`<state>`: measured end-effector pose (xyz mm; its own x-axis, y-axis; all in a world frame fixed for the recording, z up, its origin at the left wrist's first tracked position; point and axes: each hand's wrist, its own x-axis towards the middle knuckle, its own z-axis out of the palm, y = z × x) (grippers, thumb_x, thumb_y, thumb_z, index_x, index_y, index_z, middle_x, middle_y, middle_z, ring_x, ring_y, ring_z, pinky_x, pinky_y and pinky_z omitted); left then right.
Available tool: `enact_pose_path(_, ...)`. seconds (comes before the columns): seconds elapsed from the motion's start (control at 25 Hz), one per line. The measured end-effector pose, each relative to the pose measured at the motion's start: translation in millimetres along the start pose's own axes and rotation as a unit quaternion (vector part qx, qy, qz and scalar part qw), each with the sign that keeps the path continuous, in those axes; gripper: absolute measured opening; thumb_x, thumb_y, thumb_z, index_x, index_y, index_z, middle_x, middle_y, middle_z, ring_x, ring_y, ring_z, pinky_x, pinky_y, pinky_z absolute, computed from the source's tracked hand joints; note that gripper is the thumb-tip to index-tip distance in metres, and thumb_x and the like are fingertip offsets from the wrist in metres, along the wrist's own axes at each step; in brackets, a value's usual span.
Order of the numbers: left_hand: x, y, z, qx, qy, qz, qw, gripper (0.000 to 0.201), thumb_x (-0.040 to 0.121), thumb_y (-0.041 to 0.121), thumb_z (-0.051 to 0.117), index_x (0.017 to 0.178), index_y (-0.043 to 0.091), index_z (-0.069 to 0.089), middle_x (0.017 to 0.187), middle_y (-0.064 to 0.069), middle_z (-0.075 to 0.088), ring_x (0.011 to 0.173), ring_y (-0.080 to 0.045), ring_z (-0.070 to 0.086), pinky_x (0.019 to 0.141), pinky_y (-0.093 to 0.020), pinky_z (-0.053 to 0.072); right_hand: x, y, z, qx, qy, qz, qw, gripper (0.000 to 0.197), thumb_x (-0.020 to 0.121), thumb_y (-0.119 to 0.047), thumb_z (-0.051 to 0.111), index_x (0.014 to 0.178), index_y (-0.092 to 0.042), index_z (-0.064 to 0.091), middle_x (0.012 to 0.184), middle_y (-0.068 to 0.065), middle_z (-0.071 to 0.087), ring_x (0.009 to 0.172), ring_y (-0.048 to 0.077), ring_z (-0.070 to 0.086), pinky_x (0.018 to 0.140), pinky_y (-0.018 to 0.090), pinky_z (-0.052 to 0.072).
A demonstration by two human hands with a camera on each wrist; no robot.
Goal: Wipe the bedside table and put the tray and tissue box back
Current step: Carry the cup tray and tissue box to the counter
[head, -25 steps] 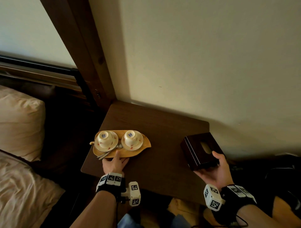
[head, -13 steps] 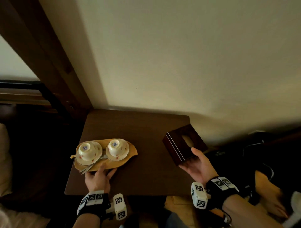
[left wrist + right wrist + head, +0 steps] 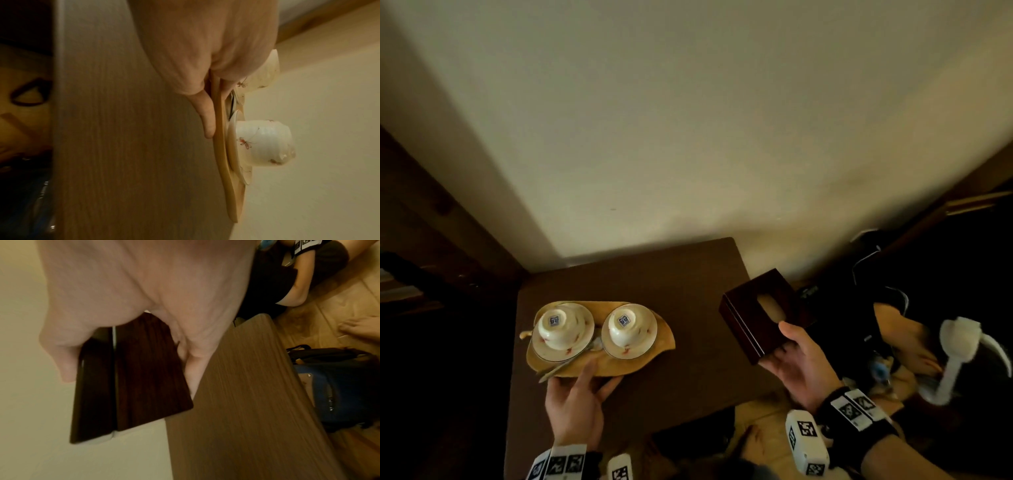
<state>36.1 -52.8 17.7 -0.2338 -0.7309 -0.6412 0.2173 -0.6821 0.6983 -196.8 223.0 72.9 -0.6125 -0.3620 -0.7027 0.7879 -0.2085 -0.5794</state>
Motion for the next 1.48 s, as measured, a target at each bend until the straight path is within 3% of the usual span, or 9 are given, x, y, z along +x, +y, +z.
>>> enact_pose_path(0.12, -28.1, 20.7, 45.1, 0.029, -0.06, -0.002, 0.998, 0.053, 0.101, 0.002, 0.063, 0.147, 0.025, 0.054, 0.13, 0.0, 0.07, 0.116, -0.03, 0.07, 0.071, -0.053, 0.067, -18.0, -19.9, -22.7, 0.02, 0.007, -0.04, 0.999, 0.1, 0.057, -0.026, 0.101, 0.145, -0.007, 0.058, 0.136, 0.027, 0.07, 0.119, 0.045, 0.073, 0.086, 0.054, 0.064)
enact_pose_path(0.28, -75.1, 28.2, 112.5, 0.063, -0.143, 0.009, 0.988, 0.051, 0.102, 0.002, 0.06, 0.147, 0.025, 0.055, 0.13, 0.001, 0.072, 0.112, -0.029, 0.075, 0.071, -0.051, 0.066, -55.6, -61.3, -61.4, 0.065, 0.013, -0.103, 0.992, 0.069, 0.082, -0.025, 0.079, 0.146, -0.01, 0.06, 0.132, 0.02, 0.075, 0.119, 0.039, 0.074, 0.084, 0.051, 0.065)
enact_pose_path(0.52, -157.6, -13.3, 221.4, 0.125, -0.272, -0.002, 0.954, 0.049, 0.102, 0.004, 0.06, 0.144, 0.029, 0.058, 0.12, 0.006, 0.079, 0.107, -0.025, 0.078, 0.073, -0.048, 0.067, -117.5, -132.7, -139.1, 0.123, 0.062, -0.212, 0.968, 0.061, 0.083, -0.027, 0.08, 0.14, -0.011, 0.066, 0.133, 0.018, 0.076, 0.125, 0.037, 0.071, 0.109, 0.057, 0.053)
enact_pose_path(0.64, -195.8, -44.7, 265.2, 0.13, -0.33, -0.016, 0.935, 0.049, 0.101, 0.0, 0.06, 0.146, 0.02, 0.057, 0.13, -0.002, 0.074, 0.113, -0.029, 0.073, 0.073, -0.05, 0.067, -148.7, -157.2, -164.7, 0.141, 0.099, -0.271, 0.947, 0.055, 0.082, -0.027, 0.078, 0.133, -0.009, 0.071, 0.128, 0.018, 0.078, 0.115, 0.033, 0.076, 0.095, 0.051, 0.062)
enact_pose_path(0.84, -250.6, -107.2, 326.0, 0.177, -0.427, -0.078, 0.883, 0.046, 0.1, -0.001, 0.064, 0.142, 0.016, 0.057, 0.132, -0.013, 0.075, 0.109, -0.035, 0.078, 0.091, -0.067, 0.06, -205.9, -158.2, -215.2, 0.198, 0.152, -0.329, 0.911, 0.049, 0.084, -0.036, 0.077, 0.123, -0.005, 0.077, 0.128, 0.021, 0.077, 0.117, 0.036, 0.075, 0.105, 0.054, 0.057)
enact_pose_path(1.0, -301.6, -156.6, 353.1, 0.223, -0.5, -0.13, 0.826, 0.051, 0.097, -0.002, 0.067, 0.141, 0.017, 0.054, 0.13, -0.016, 0.074, 0.1, -0.035, 0.081, 0.087, -0.066, 0.062, -251.9, -137.4, -258.3, 0.273, 0.183, -0.346, 0.879, 0.022, 0.085, -0.034, 0.078, 0.094, -0.015, 0.085, 0.127, 0.02, 0.073, 0.119, 0.039, 0.069, 0.095, 0.05, 0.057)
enact_pose_path(1.2, -384.5, -232.4, 368.1, 0.269, -0.551, -0.182, 0.769, 0.042, 0.096, -0.002, 0.069, 0.133, 0.013, 0.059, 0.126, -0.019, 0.074, 0.093, -0.039, 0.082, 0.074, -0.057, 0.067, -304.7, -104.4, -339.9, 0.342, 0.281, -0.38, 0.812, 0.069, 0.076, -0.039, 0.091, 0.138, -0.015, 0.07, 0.149, 0.015, 0.065, 0.132, 0.036, 0.065, 0.111, 0.057, 0.05)
enact_pose_path(1.36, -456.7, -297.7, 377.5, 0.297, -0.567, -0.209, 0.739, 0.044, 0.096, 0.0, 0.069, 0.133, 0.019, 0.056, 0.132, -0.021, 0.069, 0.105, -0.044, 0.076, 0.084, -0.065, 0.063, -359.7, -90.9, -405.3, 0.356, 0.334, -0.43, 0.76, 0.054, 0.088, -0.032, 0.08, 0.135, -0.008, 0.067, 0.113, 0.015, 0.077, 0.096, 0.029, 0.077, 0.069, 0.043, 0.067)
enact_pose_path(1.48, -521.1, -352.0, 381.1, 0.297, -0.595, -0.186, 0.723, 0.044, 0.099, -0.005, 0.063, 0.14, 0.007, 0.052, 0.13, -0.021, 0.067, 0.109, -0.039, 0.073, 0.068, -0.052, 0.069, -396.4, -89.5, -468.8, 0.368, 0.358, -0.441, 0.736, 0.063, 0.082, -0.034, 0.084, 0.138, -0.009, 0.068, 0.135, 0.019, 0.072, 0.123, 0.038, 0.07, 0.078, 0.045, 0.066)
